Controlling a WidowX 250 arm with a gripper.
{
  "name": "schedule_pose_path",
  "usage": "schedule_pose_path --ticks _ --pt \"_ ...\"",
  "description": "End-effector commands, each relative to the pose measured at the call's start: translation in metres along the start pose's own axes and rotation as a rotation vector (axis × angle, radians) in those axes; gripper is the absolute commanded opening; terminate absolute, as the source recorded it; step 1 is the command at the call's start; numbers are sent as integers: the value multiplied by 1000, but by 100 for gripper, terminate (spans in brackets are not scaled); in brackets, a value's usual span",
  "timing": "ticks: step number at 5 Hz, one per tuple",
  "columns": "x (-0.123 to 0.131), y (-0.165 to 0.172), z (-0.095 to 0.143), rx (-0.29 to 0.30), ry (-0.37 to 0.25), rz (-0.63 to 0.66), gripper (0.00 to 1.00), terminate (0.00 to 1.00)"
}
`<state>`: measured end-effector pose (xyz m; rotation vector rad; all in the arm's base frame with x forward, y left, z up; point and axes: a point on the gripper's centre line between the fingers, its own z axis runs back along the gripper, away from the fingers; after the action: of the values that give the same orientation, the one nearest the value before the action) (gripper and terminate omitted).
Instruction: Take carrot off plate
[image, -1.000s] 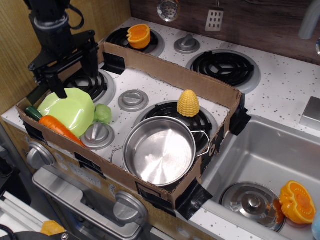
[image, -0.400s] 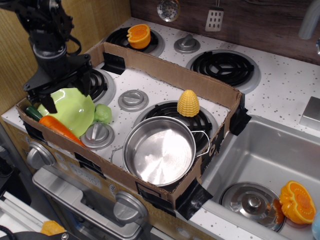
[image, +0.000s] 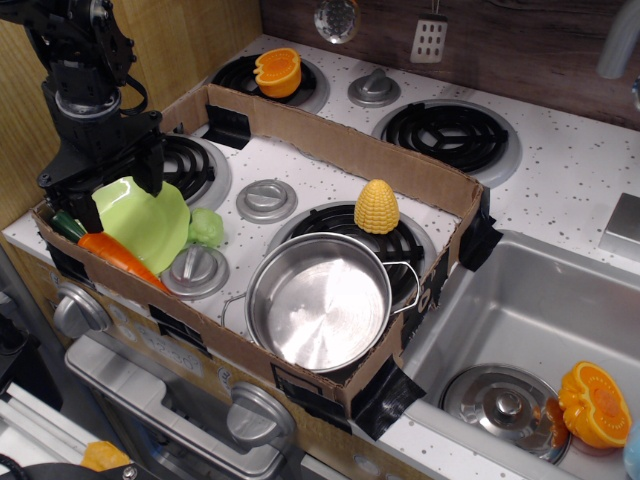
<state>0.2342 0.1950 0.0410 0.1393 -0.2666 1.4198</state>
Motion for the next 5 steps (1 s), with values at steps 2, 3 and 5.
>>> schedule_pose_path --ticks 2,3,5 --pt "6 1 1 75 39 80 100 0" --pt "7 3 -9 79 81 73 100 0" --pt "-4 17 -21 -55 65 148 100 0"
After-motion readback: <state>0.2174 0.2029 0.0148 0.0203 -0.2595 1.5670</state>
